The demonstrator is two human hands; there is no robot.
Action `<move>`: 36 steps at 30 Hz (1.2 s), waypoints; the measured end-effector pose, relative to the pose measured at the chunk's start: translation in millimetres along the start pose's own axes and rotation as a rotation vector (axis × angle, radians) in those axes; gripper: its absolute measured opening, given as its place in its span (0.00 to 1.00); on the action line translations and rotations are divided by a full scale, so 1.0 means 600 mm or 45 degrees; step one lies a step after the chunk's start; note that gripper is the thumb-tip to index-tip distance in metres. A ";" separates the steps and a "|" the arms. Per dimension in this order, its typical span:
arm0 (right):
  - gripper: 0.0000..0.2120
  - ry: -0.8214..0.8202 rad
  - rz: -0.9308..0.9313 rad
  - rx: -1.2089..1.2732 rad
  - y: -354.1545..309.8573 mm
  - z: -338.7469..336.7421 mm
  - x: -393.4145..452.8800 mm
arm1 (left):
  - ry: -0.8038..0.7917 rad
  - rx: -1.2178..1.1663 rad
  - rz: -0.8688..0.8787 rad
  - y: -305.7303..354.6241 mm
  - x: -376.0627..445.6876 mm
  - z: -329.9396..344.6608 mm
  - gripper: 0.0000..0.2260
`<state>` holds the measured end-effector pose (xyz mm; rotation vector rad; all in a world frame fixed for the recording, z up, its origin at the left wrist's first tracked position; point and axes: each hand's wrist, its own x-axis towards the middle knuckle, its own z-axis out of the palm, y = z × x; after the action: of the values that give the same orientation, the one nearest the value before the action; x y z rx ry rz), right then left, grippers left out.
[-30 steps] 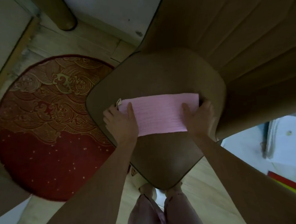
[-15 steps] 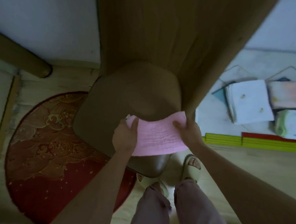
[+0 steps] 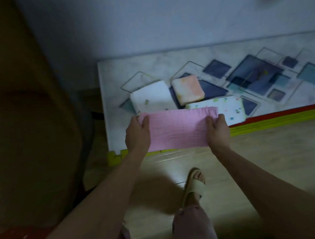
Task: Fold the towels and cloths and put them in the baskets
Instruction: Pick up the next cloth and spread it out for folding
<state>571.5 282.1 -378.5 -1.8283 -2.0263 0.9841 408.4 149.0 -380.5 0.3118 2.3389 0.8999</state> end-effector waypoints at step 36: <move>0.26 0.064 -0.870 -0.497 0.300 -0.011 0.354 | 0.394 0.457 0.854 0.079 0.076 0.462 0.20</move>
<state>677.1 483.7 -538.6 -1.1037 -2.6568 0.3613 543.2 349.6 -531.7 1.2379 2.7270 0.8530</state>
